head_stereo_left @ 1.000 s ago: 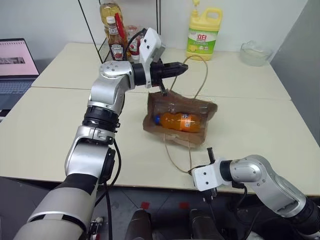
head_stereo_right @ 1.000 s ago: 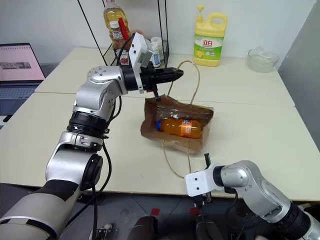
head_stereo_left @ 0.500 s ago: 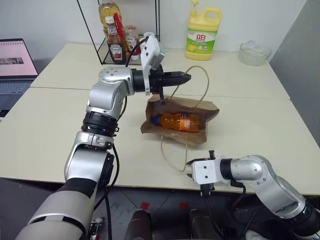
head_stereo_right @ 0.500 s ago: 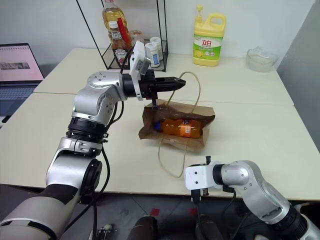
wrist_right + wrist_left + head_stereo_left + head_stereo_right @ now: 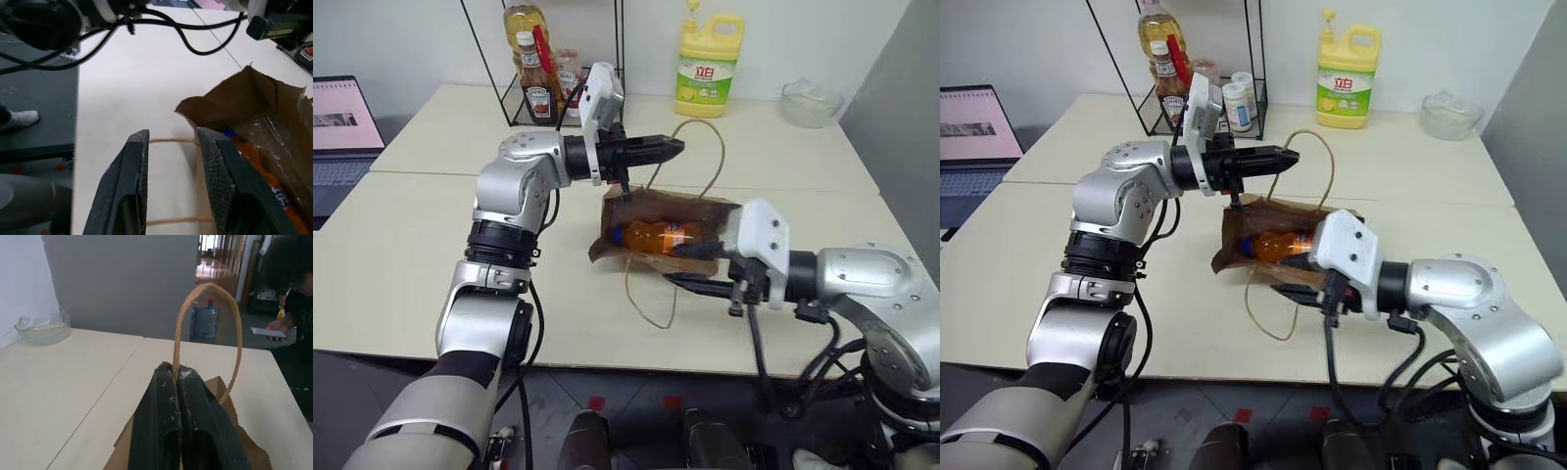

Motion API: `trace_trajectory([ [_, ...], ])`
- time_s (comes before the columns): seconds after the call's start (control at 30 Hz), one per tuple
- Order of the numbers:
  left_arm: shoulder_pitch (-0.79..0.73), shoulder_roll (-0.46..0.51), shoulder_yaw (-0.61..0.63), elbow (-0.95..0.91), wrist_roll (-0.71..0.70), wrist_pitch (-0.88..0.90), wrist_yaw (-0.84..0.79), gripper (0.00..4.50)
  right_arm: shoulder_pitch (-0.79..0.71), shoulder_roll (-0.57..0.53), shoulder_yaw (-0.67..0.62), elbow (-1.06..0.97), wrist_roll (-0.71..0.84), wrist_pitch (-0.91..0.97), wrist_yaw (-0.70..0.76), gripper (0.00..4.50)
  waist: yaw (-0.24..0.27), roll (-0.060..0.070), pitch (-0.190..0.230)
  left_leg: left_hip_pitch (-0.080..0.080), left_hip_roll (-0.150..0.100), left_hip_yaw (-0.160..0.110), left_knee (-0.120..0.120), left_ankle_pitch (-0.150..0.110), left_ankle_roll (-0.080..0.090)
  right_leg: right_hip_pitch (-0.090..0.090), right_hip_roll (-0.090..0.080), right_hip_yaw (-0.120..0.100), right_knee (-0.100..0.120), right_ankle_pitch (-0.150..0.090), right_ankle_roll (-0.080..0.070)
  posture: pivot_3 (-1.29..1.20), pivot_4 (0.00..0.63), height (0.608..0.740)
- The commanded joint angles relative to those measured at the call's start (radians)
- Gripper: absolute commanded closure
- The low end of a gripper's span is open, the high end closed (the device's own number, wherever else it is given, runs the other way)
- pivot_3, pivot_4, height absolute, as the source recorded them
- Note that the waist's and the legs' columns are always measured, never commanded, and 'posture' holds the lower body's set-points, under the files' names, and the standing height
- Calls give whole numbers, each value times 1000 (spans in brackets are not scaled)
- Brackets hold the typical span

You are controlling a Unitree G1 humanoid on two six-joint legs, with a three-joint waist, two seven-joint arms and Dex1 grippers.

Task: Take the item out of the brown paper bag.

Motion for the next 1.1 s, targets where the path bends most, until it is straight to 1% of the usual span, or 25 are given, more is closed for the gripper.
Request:
trace_trajectory([
  [0.03, -49, -2, 37, -8, -32, 8, 4, 4500, -59, -3, 142, 98, -92, -86, -104, 2894, 0, 0, 0, 0, 0, 0, 0, 0, 0, 0, 0, 0, 0, 0, 0, 0, 150, 740],
  [0.13, -53, 1, 43, -4, -33, 13, 1, 4500, -110, 19, 227, 201, -152, -143, -160, 2894, -1, 0, 0, -1, 0, 0, 0, 0, 0, -1, 0, 0, 0, 0, 0, 0, 150, 740],
  [0.23, -52, 3, 48, -6, -34, 17, 0, 4500, -138, 30, 278, 272, -183, -173, -182, 2894, -1, 0, 0, -1, 0, 0, 0, 0, 0, -2, 0, 0, 0, 0, 0, 0, 150, 740],
  [0.43, -44, 4, 51, -20, -42, 25, 3, 4500, -247, 47, 383, 481, -284, -275, -188, 2894, -3, 0, 0, -4, 0, 0, 0, 0, 0, -6, 0, 0, 2, 0, 0, 0, 150, 740],
  [0.63, -41, 1, 50, -30, -44, 28, 8, 4500, -313, 68, 461, 651, -378, -385, -166, 2894, -4, 0, 0, -5, 0, 0, 0, 0, 0, -6, 0, 0, 2, 0, 0, 0, 150, 740],
  [0.97, -31, 0, 49, -41, -43, 21, 11, 4500, -351, 94, 523, 765, -495, -458, -105, 2894, -6, 1, 0, -5, 0, 0, 0, 0, 0, -7, 0, 0, 3, 0, 0, 0, 150, 740],
  [1.1, -25, -4, 48, -51, -45, 20, 14, 4500, -363, 115, 524, 795, -519, -470, -85, 2894, -7, 1, 0, -5, 0, 0, 0, 0, 0, -7, 0, 0, 3, 0, 0, 0, 150, 740],
])
